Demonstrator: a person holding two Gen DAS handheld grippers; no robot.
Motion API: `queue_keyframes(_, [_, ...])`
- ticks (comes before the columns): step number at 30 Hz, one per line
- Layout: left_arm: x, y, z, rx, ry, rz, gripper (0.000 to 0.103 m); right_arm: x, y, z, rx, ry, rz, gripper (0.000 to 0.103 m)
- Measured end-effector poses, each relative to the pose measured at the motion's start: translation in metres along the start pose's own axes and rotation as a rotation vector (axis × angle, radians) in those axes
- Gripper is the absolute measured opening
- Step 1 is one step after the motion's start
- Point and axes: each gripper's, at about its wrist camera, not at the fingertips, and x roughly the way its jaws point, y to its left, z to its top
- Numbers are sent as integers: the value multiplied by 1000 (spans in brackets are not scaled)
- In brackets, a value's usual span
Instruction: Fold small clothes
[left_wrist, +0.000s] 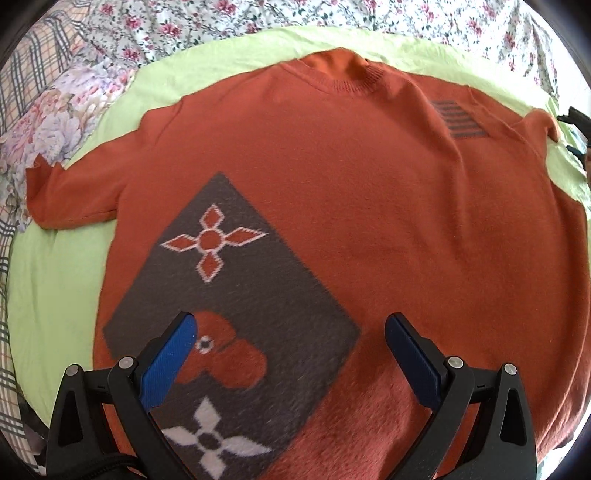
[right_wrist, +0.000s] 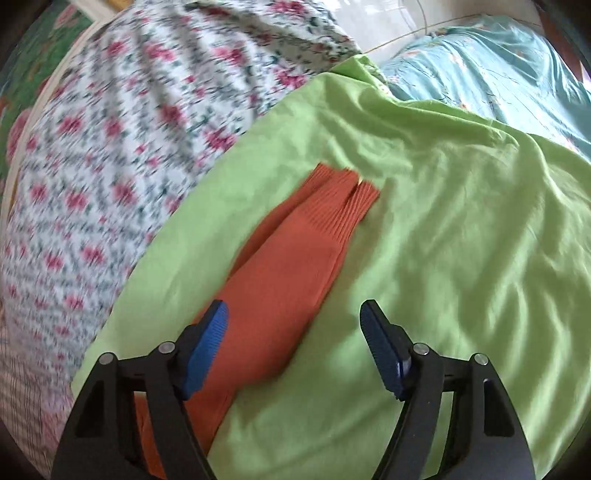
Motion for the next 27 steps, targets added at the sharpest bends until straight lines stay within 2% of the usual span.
queue_keyframes(3, [6,-6,4,9,13,1,102,32,-16,18,54,29,-12,71])
queue_keyframes(5, [10,-8,7,15,23,3,102,42,-16,24,30,25,-8,60])
queue_keyframes(7, [12,-10,8,20,25,-1,102,50,-10,27,-22,46,-12,7])
queue_keyframes(11, [14,-11,13,19,10,-5,102,46,9,22,-127,49,1,6])
queue_keyframes(18, [4,-5,9,0,-21,-33,102,-4,89,-22,-371,58,165,5])
queue_keyframes(22, [0,5,7,-24,-36,-45,102,-26,145,-67,-445,127,264,5])
queue_keyframes(27, [-2,23,8,-60,-67,-49,102,-29,212,-147,-494,285,410,5])
